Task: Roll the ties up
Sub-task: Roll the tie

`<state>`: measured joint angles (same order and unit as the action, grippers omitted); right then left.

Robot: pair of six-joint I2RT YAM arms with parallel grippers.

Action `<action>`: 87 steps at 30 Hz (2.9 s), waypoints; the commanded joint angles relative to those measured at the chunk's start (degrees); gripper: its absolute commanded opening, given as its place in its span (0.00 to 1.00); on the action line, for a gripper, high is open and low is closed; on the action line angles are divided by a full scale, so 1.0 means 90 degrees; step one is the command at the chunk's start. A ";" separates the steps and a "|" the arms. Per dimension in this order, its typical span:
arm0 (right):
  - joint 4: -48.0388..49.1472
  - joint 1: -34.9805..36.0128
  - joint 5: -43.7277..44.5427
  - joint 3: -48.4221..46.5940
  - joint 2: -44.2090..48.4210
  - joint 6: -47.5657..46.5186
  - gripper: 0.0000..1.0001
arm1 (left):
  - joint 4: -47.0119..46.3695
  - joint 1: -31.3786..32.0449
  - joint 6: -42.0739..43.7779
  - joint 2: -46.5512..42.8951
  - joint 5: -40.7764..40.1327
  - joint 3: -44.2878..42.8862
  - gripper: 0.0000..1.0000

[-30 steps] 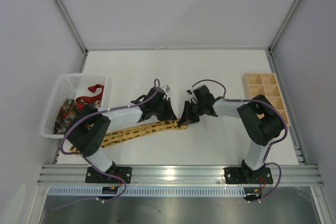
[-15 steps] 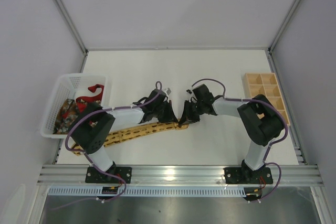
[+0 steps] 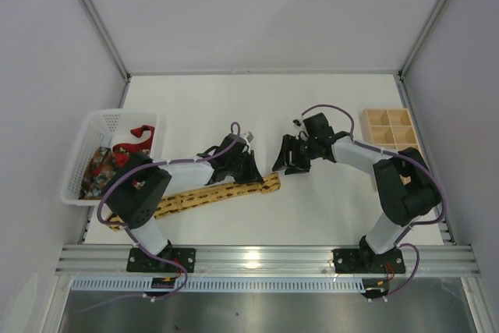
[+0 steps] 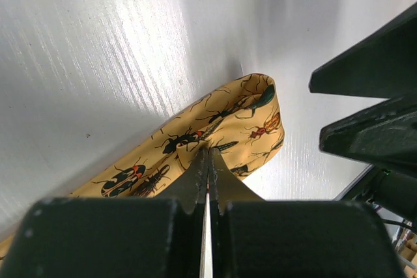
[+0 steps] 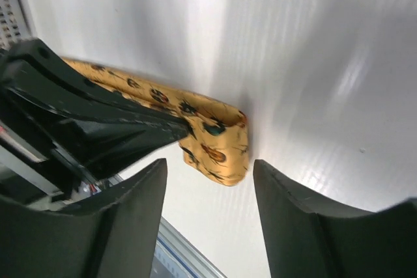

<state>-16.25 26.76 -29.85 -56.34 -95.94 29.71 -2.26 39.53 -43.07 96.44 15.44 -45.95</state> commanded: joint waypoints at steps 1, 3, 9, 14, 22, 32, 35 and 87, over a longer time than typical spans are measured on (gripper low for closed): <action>0.0154 -0.0093 -0.0481 0.0321 0.0094 -0.0186 0.63 | -0.0032 0.0022 0.0059 -0.0003 0.0003 0.0047 0.01; 0.0689 -0.0103 -0.0852 0.0614 0.0026 -0.0186 0.67 | -0.0022 0.0032 0.0069 0.0007 0.0003 0.0057 0.00; 0.1423 -0.0112 -0.1069 0.0957 -0.0218 -0.0469 0.68 | -0.0051 0.0022 0.0069 0.0026 -0.0017 0.0155 0.00; 0.2047 -0.0122 -0.1264 0.1142 -0.0521 -0.0557 0.66 | -0.0110 -0.0056 0.0098 -0.0003 -0.0017 0.0272 0.01; 0.2352 0.0073 -0.1195 0.1113 -0.0804 -0.0529 0.60 | -0.0129 -0.0105 0.0137 -0.0023 0.0013 0.0301 0.00; 0.2461 0.0239 -0.0972 0.1084 -0.0776 -0.0138 0.32 | -0.0120 -0.0105 0.0186 -0.0032 0.0081 0.0243 0.01; 0.2140 0.0288 -0.0573 0.0977 -0.0590 -0.0060 0.17 | -0.0090 -0.0105 0.0186 -0.0119 0.0120 0.0155 0.01; -0.2970 0.3198 0.6188 -0.2110 -0.1001 -0.0782 0.00 | -0.0657 -0.0085 -0.0322 -0.0364 0.0344 0.0506 0.00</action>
<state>-42.30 55.31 23.64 -74.26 -105.82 22.41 -4.60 38.35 -44.36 94.02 16.71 -40.71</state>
